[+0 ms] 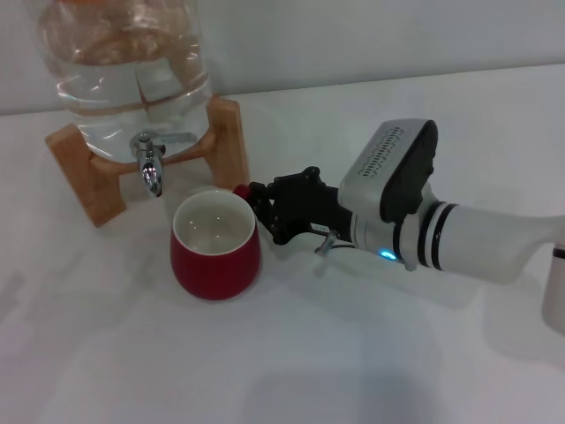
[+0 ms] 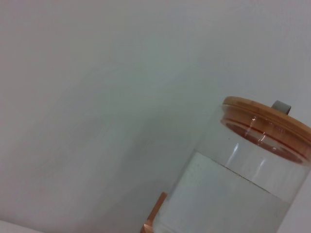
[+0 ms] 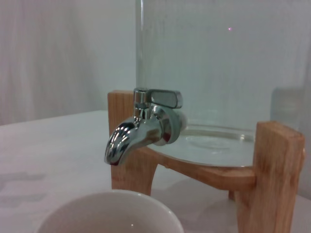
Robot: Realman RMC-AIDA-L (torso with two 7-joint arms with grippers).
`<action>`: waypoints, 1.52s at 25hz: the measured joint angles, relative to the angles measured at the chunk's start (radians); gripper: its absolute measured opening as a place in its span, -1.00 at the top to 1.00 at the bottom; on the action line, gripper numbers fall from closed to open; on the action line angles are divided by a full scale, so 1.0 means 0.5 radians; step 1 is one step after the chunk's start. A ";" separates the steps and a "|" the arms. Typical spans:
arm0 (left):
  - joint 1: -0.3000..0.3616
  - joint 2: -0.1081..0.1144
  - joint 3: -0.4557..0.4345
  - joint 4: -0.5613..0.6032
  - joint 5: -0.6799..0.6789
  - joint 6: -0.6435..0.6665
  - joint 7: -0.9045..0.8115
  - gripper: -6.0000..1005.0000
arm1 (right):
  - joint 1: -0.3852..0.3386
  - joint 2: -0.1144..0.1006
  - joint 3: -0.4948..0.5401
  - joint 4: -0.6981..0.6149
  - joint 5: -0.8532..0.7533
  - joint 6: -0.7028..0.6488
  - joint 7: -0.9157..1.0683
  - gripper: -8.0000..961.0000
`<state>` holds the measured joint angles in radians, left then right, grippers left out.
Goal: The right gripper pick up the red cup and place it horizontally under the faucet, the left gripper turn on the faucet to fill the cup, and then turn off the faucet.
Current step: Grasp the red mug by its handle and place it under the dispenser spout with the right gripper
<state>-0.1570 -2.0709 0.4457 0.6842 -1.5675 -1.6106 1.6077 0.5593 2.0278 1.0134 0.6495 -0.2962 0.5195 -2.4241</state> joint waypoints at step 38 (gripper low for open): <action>0.099 -0.009 -0.091 0.000 0.027 -0.126 0.049 -0.74 | 0.284 0.000 -0.154 -0.004 0.115 -0.264 0.010 0.81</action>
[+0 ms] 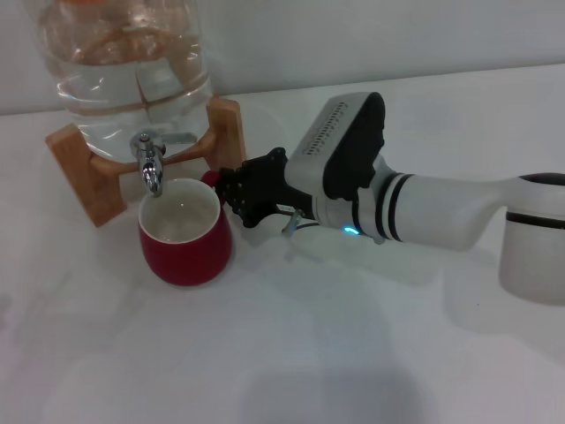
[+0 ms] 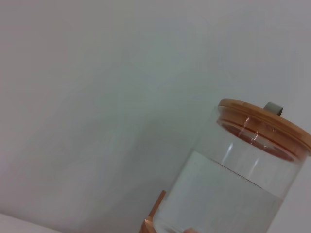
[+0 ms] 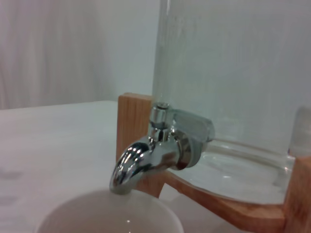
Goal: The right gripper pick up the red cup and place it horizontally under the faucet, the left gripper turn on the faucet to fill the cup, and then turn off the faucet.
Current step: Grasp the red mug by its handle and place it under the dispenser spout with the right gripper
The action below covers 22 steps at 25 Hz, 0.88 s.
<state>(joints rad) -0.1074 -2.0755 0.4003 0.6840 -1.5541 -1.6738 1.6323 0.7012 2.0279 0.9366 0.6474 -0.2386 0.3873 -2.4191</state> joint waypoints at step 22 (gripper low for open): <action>-0.026 0.000 0.000 0.000 -0.012 0.004 0.000 -0.74 | 0.069 -0.001 -0.077 -0.010 0.038 -0.232 0.006 0.82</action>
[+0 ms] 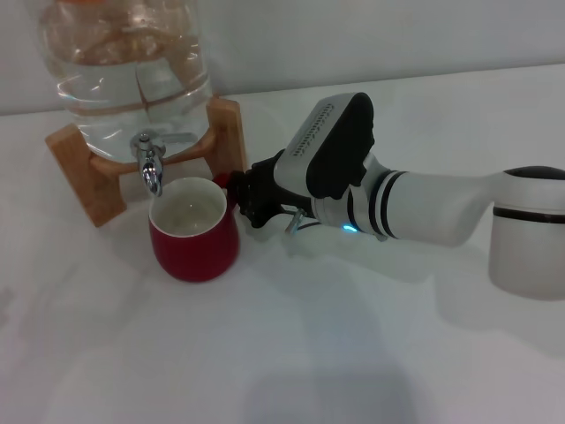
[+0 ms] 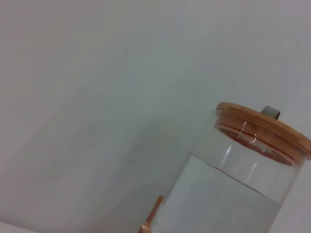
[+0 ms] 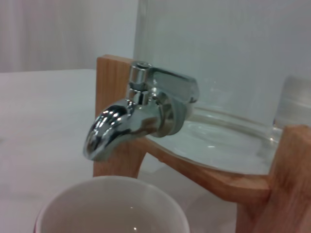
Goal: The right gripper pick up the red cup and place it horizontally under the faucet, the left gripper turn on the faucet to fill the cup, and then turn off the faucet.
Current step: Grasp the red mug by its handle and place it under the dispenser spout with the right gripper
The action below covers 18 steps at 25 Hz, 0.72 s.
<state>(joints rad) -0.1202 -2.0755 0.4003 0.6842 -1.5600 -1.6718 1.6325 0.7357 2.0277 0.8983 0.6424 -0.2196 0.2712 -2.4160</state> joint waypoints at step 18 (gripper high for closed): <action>-0.017 0.000 0.000 -0.003 0.001 0.040 -0.005 -0.74 | 0.024 0.000 -0.027 0.010 0.050 0.024 -0.005 0.73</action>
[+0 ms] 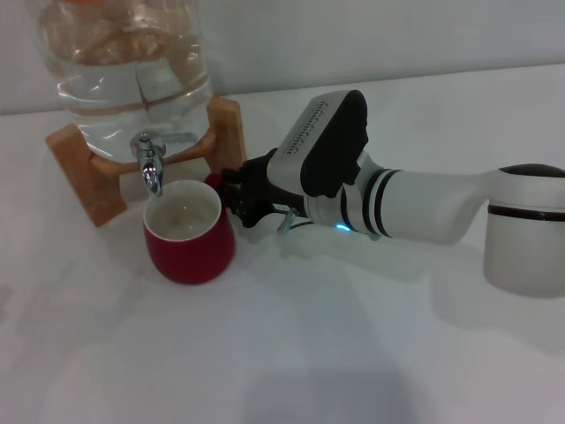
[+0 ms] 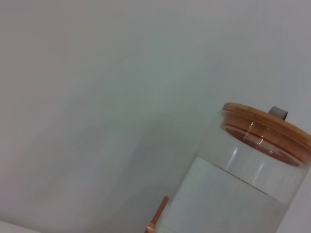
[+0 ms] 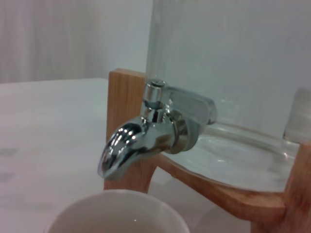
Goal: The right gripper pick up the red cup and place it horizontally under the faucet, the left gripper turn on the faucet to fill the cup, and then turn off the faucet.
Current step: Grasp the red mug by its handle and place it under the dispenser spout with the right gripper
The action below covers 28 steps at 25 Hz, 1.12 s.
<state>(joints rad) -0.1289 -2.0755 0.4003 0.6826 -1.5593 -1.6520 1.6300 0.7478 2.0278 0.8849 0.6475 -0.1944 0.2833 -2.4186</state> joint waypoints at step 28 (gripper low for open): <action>-0.001 0.002 0.000 0.000 -0.001 -0.001 -0.002 -0.74 | -0.008 -0.003 0.015 -0.001 -0.020 0.032 0.009 0.51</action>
<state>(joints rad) -0.1295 -2.0745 0.4004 0.6826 -1.5597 -1.6523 1.6291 0.7436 2.0264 0.8924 0.6472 -0.2045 0.2994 -2.4139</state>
